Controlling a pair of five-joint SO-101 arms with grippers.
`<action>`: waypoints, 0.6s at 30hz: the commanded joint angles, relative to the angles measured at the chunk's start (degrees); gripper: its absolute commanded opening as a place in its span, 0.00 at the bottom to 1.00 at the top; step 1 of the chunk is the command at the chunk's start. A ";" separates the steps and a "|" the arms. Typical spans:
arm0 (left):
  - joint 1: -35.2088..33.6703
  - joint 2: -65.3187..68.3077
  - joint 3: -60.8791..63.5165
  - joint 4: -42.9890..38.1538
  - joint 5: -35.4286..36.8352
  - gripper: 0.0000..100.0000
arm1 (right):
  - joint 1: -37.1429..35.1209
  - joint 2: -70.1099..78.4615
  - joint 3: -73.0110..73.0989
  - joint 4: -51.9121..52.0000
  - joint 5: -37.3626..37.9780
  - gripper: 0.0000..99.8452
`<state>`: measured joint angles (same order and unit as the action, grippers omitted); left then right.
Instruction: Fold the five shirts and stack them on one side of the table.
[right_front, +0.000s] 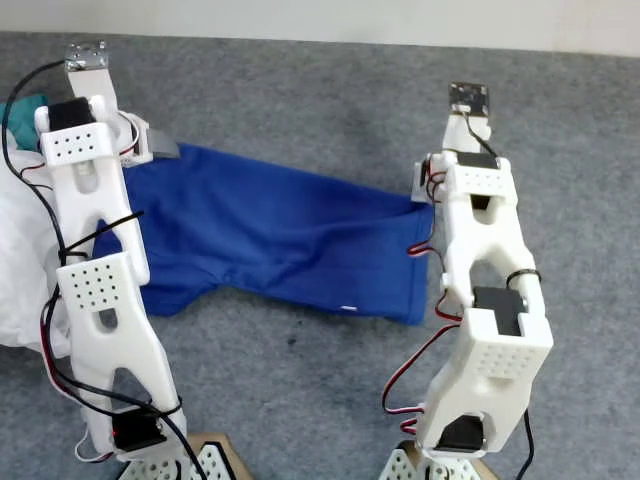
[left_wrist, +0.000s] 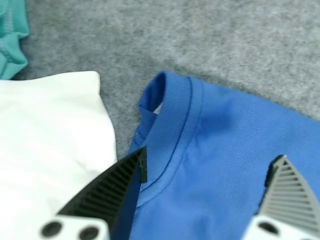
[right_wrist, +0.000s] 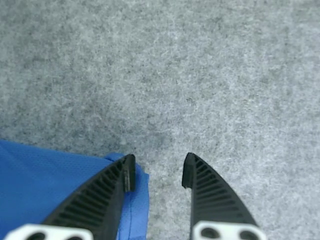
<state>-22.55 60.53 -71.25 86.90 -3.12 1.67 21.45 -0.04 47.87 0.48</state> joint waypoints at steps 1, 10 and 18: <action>-0.57 -4.18 -1.36 -0.35 0.35 0.38 | -0.66 -0.84 -3.03 0.22 -0.79 0.17; -1.98 5.41 -1.89 -12.48 0.35 0.38 | -0.66 -0.84 -3.03 0.22 -0.79 0.17; -1.71 9.71 -1.80 -17.14 0.26 0.37 | -1.45 -0.75 -2.68 0.22 -0.79 0.17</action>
<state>-23.69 70.29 -71.25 71.43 -3.03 1.41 21.45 -0.04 47.87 0.48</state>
